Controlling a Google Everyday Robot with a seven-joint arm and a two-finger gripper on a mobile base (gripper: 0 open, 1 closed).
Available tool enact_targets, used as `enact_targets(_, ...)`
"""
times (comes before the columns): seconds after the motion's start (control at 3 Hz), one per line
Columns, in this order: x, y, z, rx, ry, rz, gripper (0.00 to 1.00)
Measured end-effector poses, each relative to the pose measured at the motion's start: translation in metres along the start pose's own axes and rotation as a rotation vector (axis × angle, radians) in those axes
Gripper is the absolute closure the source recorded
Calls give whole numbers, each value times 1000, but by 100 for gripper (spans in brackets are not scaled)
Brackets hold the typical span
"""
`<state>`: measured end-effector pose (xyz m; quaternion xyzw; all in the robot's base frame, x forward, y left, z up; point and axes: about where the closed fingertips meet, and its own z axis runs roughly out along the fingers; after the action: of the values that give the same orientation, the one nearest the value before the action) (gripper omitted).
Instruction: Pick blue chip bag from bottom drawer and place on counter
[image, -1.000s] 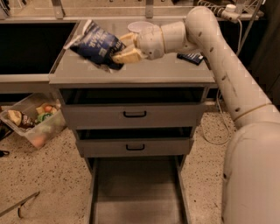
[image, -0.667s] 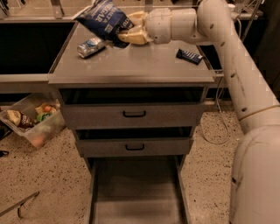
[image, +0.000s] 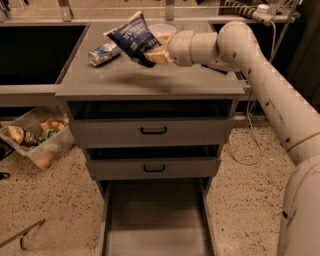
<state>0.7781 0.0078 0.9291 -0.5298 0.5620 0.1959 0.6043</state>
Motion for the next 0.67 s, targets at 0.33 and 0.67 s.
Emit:
enact_targets(0.33,78,-5,18,44,162,134,100)
enact_targets(0.67,74,-7,18,44,162,134,100)
